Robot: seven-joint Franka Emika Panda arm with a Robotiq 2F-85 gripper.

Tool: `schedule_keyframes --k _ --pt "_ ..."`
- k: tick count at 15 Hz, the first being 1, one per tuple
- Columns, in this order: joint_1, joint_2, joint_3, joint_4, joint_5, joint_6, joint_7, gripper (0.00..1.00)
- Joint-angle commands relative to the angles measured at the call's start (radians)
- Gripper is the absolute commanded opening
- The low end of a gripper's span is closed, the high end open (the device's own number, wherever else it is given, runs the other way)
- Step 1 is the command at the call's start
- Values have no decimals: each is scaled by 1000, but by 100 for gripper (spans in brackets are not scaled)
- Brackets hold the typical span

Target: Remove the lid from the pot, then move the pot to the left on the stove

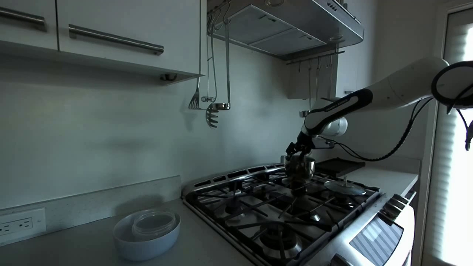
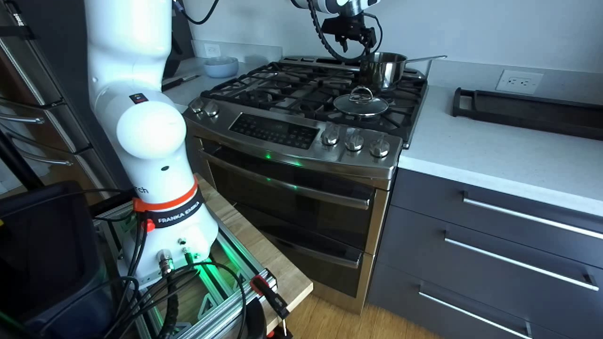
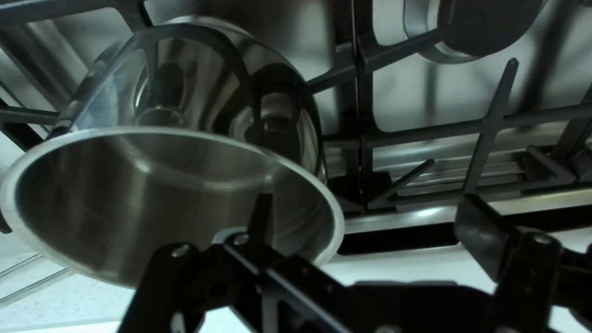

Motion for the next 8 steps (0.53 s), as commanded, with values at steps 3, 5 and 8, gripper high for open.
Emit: schedule_keyframes --k 3,5,8 --pt "-10 85 6 120 -7 -81 -135 100" --pt "-12 108 11 144 -6 -73 -171 100" --pt "-14 138 16 175 -6 -71 -208 90"
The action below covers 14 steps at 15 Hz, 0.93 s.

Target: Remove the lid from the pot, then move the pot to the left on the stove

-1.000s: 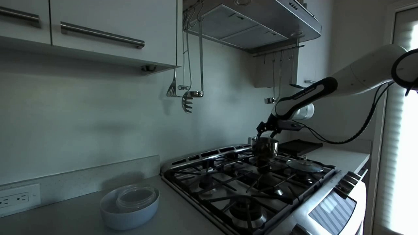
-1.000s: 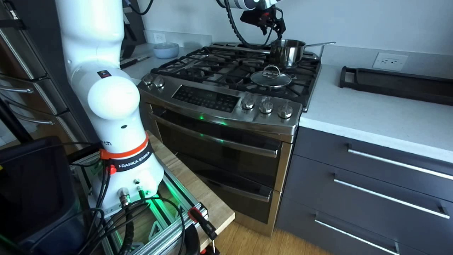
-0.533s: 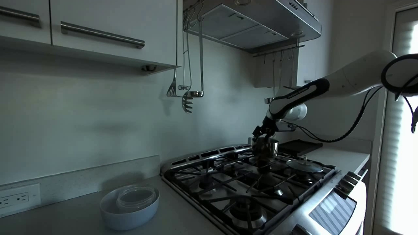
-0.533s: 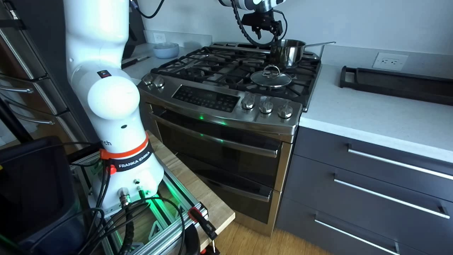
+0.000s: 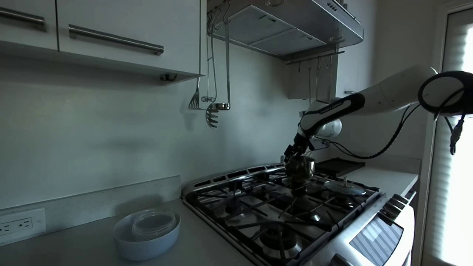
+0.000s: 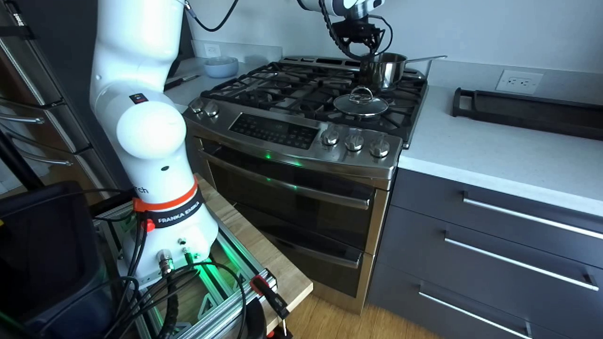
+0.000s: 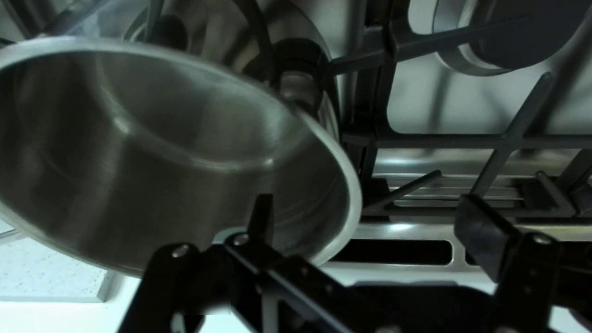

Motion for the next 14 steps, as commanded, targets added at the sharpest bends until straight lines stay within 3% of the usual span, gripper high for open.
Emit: schedule_keyframes --k 1,10,12,14 --pt "-15 52 19 59 0 -22 -56 75" --pt "-14 80 21 97 -13 -40 -90 5" --pt "-14 79 21 103 -12 -53 -90 0" --pt "-12 78 20 107 -11 -68 -87 3"
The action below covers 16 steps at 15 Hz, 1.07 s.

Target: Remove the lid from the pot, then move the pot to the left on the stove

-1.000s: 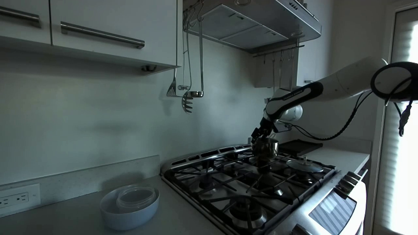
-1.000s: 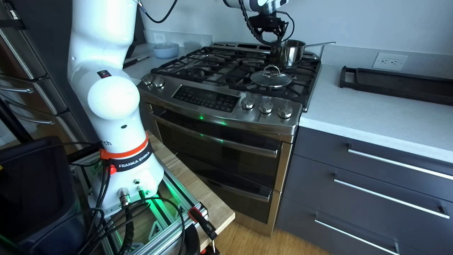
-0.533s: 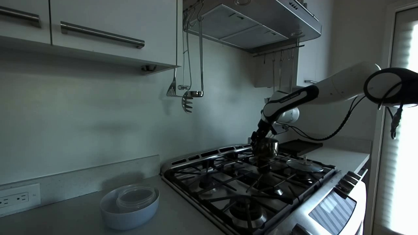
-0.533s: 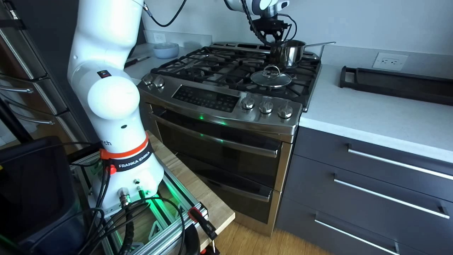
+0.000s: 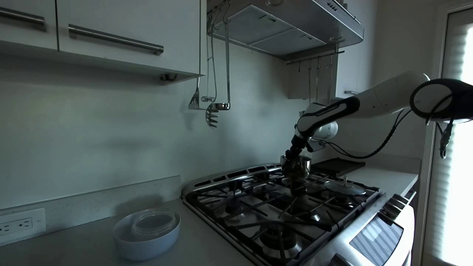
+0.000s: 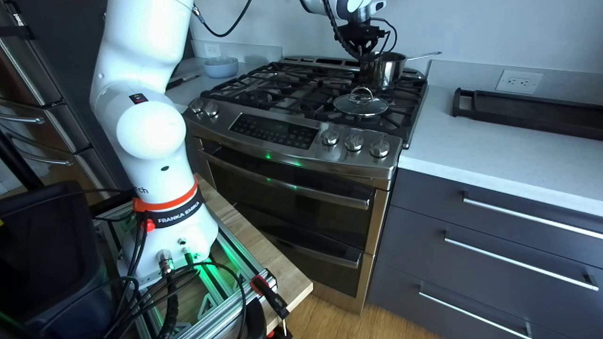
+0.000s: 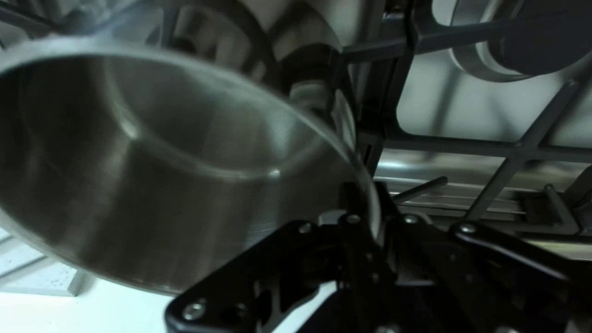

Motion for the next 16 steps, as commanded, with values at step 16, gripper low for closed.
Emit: schedule_keyframes --k 16 --pt "87 -45 -23 -70 -66 15 234 2"
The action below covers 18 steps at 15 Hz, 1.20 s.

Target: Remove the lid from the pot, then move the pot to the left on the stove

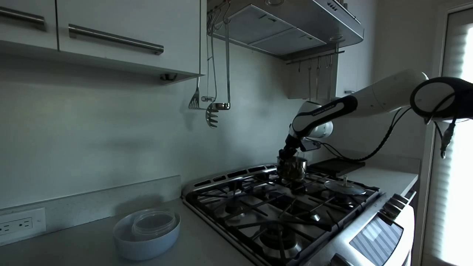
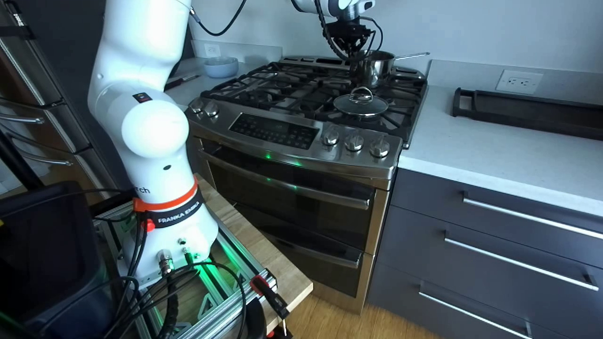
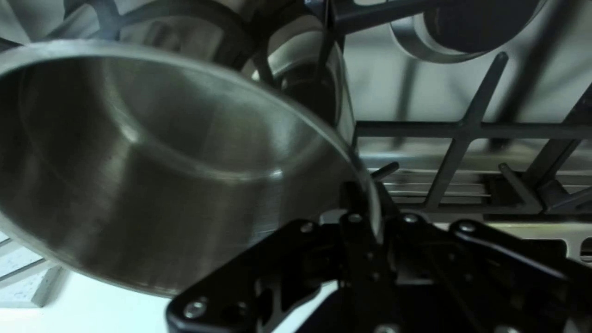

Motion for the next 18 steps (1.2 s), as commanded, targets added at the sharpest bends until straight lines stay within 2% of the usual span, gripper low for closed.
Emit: schedule_keyframes --k 1,18 --pt "35 -42 -25 -79 -38 32 115 2" --pt "153 -102 -52 -154 -149 47 440 2"
